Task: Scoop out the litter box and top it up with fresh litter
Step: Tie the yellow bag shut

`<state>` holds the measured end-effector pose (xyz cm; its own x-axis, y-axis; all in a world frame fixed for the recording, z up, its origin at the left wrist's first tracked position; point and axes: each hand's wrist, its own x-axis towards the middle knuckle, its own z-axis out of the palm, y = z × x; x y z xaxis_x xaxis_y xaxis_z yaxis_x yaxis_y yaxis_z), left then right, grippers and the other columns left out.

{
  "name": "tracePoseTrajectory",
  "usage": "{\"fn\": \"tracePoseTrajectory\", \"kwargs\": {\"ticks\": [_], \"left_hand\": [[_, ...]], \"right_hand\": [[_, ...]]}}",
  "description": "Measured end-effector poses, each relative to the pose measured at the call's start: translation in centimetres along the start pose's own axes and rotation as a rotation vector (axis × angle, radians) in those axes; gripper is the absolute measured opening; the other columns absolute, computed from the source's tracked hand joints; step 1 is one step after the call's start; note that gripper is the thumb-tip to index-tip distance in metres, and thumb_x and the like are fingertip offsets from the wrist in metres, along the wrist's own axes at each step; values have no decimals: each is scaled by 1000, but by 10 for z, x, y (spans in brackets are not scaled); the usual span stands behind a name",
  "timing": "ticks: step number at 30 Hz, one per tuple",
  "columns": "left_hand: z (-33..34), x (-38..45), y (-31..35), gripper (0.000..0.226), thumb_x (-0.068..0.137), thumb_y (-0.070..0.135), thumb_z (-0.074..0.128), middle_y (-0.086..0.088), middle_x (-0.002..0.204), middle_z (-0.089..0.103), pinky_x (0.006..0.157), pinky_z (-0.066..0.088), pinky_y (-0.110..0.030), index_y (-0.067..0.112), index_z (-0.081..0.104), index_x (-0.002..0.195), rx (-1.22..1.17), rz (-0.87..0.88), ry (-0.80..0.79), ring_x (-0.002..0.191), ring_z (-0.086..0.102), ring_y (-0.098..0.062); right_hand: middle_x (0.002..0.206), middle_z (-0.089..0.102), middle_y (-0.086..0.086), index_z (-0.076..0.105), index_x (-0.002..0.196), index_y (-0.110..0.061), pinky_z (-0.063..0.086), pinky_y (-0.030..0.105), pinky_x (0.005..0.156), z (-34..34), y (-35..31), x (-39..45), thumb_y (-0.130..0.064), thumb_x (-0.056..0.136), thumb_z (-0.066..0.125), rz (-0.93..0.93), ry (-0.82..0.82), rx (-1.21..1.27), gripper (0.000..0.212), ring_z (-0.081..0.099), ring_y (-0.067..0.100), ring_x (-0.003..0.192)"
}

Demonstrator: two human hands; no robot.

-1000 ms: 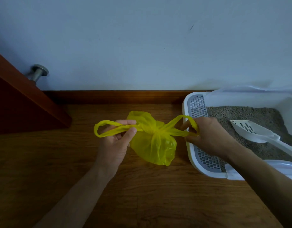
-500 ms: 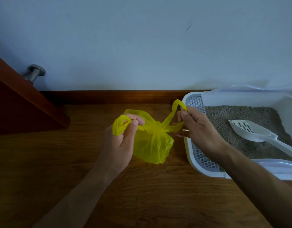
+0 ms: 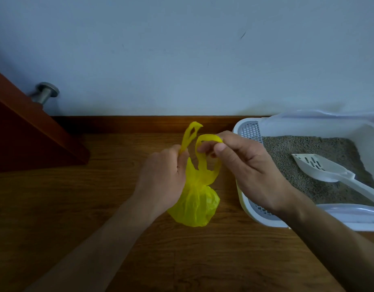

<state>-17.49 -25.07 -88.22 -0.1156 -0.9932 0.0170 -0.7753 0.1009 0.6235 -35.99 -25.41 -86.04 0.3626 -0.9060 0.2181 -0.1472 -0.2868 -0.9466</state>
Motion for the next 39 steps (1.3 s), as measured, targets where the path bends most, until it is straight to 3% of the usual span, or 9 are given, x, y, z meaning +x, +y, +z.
{"fn": "tracePoseTrajectory", "kwargs": {"ticks": [4, 8, 13, 20, 27, 30, 32, 35, 39], "left_hand": [[-4, 1, 12, 28, 103, 33, 36, -9, 97, 69, 73, 44, -41, 19, 60, 103, 361, 57, -112, 93, 65, -34], [-7, -6, 28, 19, 104, 26, 35, -2, 101, 61, 77, 37, -38, 20, 53, 105, 604, 247, -136, 99, 58, -29], [-4, -9, 18, 12, 96, 26, 40, 11, 75, 38, 72, 38, -38, 21, 51, 94, 223, 333, -124, 84, 50, -22], [8, -15, 18, 27, 77, 59, 68, 14, 66, 51, 55, 42, -28, 34, 59, 84, -175, 223, -49, 66, 53, -5], [14, -12, 13, 35, 90, 45, 63, 9, 53, 51, 46, 33, -25, 26, 54, 62, -346, 115, 69, 49, 46, -10], [14, -10, 10, 27, 93, 44, 59, 0, 66, 66, 53, 46, -42, 22, 70, 82, -421, 84, 31, 61, 61, -19], [15, -10, 8, 22, 95, 39, 58, 0, 68, 68, 52, 47, -44, 25, 72, 85, -504, 64, 14, 61, 63, -24], [14, -10, 6, 34, 96, 28, 59, 8, 52, 53, 47, 35, -31, 28, 60, 62, -561, 42, 23, 48, 45, -11], [16, -13, 4, 34, 97, 27, 56, 1, 53, 55, 51, 37, -26, 10, 60, 67, -620, 19, 4, 49, 47, -10]], "right_hand": [[116, 57, 7, 71, 113, -10, 45, 32, 89, 0, -9, 5, -20, 100, 48, -202, -36, -322, 28, 57, 21, 107], [117, 60, 6, 68, 121, -10, 49, 35, 86, 0, -5, 13, -24, 101, 48, -247, -56, -475, 32, 60, 17, 107], [79, 56, -3, 65, 124, -9, 39, 16, 68, 0, 6, 12, -19, 100, 49, -205, -21, -544, 30, 51, 7, 72], [68, 49, -13, 63, 110, 4, 34, 5, 64, 6, 2, 5, -10, 102, 46, -49, -14, -394, 24, 52, 0, 64], [71, 55, 1, 61, 95, 3, 38, 21, 60, -3, -4, 5, -5, 94, 39, -54, -181, -318, 24, 50, 10, 63], [82, 57, -9, 59, 119, 0, 38, 10, 62, -6, 2, 5, 4, 86, 45, -66, -170, -334, 36, 56, 1, 69], [85, 58, -9, 47, 129, -12, 46, 22, 64, -6, 9, 2, 4, 83, 54, -35, -125, -294, 50, 58, 9, 76], [88, 61, -5, 43, 116, -19, 52, 45, 70, -5, 16, -2, 1, 80, 66, 76, -51, -160, 48, 60, 20, 82], [81, 62, 4, 65, 92, -12, 55, 38, 66, -11, 16, -4, 2, 79, 75, 120, -36, -180, 22, 60, 19, 75]]}}
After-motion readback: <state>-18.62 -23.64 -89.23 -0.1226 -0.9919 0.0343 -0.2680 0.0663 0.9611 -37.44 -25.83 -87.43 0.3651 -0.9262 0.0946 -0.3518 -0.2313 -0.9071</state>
